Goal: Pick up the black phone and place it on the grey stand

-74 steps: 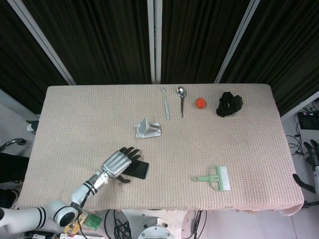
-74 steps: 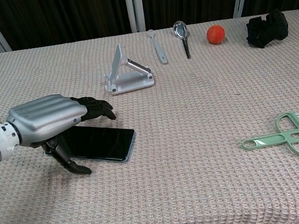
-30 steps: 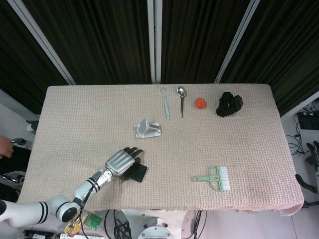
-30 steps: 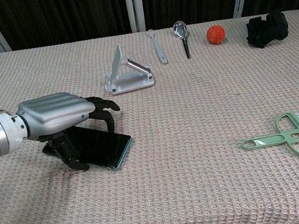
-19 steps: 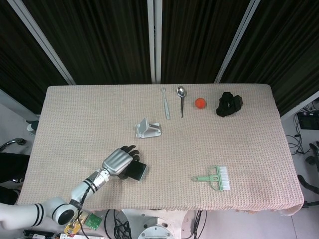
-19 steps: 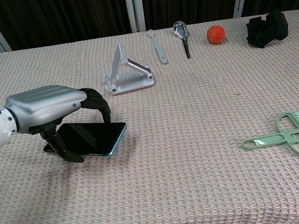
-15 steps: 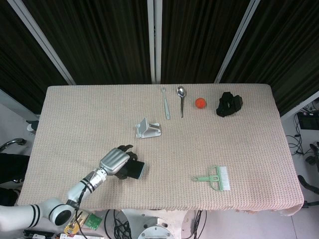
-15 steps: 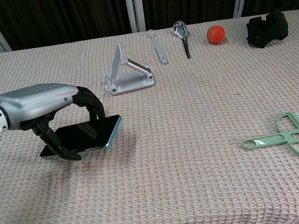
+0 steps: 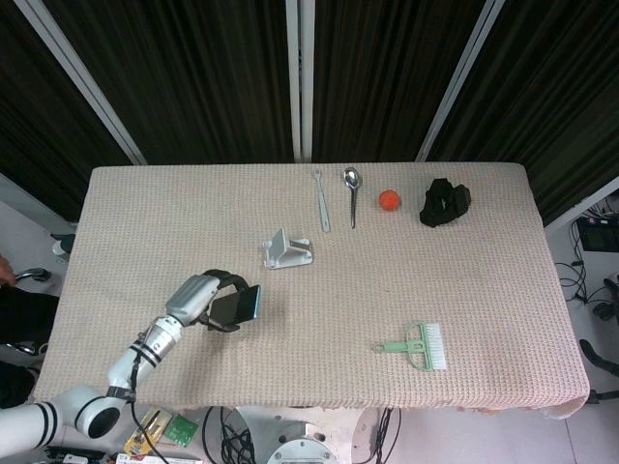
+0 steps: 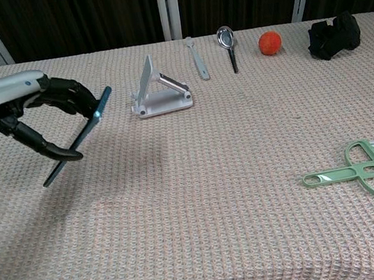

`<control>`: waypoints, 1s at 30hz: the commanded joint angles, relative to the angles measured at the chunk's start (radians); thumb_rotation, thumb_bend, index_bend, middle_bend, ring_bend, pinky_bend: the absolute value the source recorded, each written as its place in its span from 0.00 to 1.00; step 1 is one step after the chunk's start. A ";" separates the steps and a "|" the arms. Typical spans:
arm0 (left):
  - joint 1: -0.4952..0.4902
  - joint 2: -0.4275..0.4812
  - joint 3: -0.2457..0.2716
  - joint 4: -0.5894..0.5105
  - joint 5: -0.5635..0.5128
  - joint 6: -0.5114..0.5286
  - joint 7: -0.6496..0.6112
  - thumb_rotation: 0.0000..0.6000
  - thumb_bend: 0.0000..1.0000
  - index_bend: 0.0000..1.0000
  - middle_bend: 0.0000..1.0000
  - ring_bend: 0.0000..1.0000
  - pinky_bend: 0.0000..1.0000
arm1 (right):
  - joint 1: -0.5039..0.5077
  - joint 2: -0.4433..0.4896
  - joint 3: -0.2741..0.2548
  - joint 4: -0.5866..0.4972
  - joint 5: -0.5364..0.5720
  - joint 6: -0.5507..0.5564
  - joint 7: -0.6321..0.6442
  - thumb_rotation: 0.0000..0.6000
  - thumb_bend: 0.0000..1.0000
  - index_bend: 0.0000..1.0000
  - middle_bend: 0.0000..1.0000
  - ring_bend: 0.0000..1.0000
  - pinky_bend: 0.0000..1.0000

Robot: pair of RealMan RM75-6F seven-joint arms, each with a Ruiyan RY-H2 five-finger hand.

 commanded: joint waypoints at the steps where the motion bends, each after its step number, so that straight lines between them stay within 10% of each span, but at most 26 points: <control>1: 0.057 0.031 -0.066 0.023 -0.015 0.104 -0.168 1.00 0.31 0.71 0.70 0.25 0.20 | 0.002 -0.004 0.000 0.003 0.000 -0.003 0.002 1.00 0.15 0.00 0.00 0.00 0.00; 17: 0.008 -0.266 -0.285 0.146 -0.229 0.197 -0.187 1.00 0.31 0.71 0.70 0.28 0.20 | 0.004 -0.014 -0.004 0.007 -0.009 -0.006 0.003 1.00 0.15 0.00 0.00 0.00 0.00; 30: -0.142 -0.469 -0.323 0.469 -0.168 0.101 -0.312 1.00 0.40 0.72 0.70 0.28 0.20 | -0.007 -0.002 0.001 0.025 0.010 -0.005 0.037 1.00 0.15 0.00 0.00 0.00 0.00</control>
